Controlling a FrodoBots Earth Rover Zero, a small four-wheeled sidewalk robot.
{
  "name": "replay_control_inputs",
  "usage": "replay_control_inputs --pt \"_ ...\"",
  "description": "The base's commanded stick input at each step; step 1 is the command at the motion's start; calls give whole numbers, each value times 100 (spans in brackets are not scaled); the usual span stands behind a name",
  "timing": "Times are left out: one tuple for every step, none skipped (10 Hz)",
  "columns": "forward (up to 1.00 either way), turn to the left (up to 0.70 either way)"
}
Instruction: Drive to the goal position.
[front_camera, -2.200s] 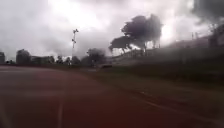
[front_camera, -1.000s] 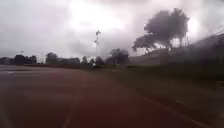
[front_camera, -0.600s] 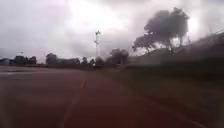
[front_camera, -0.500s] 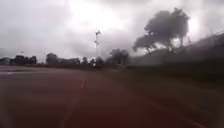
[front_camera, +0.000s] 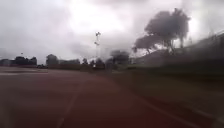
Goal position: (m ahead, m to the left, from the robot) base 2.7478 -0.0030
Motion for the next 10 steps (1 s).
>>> replay_control_inputs --pt "50 0" --pt "50 0" --pt "50 0" --pt "50 0" --pt "50 0" --pt "50 0" --pt "50 0" --pt "50 0" --pt "50 0" --pt "50 0"
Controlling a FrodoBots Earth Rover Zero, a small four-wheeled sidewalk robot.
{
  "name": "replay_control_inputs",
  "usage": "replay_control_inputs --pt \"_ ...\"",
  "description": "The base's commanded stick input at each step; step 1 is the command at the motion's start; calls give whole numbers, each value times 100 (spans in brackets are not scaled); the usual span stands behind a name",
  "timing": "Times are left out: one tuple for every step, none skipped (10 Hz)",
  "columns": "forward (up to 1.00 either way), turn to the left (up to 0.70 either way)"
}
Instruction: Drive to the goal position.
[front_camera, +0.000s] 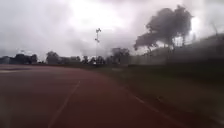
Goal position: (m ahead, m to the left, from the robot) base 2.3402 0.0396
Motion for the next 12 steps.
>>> replay_control_inputs --pt "50 0" --pt "50 0" --pt "50 0" --pt "50 0" --pt "50 0" --pt "50 0" --pt "50 0" --pt "50 0" --pt "50 0" --pt "50 0" --pt "50 0" --pt "50 0"
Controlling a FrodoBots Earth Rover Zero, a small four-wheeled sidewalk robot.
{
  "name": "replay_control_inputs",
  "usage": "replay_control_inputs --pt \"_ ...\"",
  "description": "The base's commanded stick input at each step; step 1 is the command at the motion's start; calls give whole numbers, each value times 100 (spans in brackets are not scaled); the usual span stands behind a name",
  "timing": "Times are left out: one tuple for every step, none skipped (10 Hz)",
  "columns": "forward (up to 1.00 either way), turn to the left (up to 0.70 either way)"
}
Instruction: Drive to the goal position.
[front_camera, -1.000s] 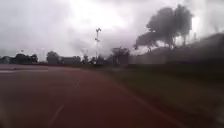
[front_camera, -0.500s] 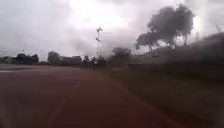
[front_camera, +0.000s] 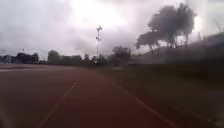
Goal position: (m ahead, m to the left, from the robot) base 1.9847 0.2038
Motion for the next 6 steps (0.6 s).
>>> replay_control_inputs --pt "50 0" --pt "50 0" --pt "50 0" --pt "50 0" --pt "50 0" --pt "50 0"
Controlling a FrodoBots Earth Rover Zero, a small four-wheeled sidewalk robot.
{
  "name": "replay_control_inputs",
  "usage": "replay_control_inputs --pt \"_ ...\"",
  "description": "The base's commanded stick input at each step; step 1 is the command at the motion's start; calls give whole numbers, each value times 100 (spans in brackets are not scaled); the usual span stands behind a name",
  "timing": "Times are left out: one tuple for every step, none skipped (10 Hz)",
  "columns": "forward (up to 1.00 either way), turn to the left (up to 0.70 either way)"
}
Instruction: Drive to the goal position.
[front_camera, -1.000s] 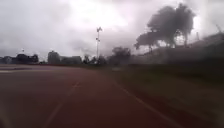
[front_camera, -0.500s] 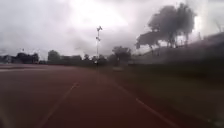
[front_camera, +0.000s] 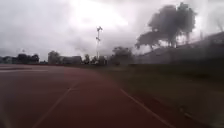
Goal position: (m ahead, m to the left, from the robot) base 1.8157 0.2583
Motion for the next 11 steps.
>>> replay_control_inputs --pt "50 0" --pt "50 0" --pt "50 0" --pt "50 0" --pt "50 0" --pt "50 0" --pt "50 0" --pt "50 0" --pt "50 0" --pt "50 0" --pt "50 0"
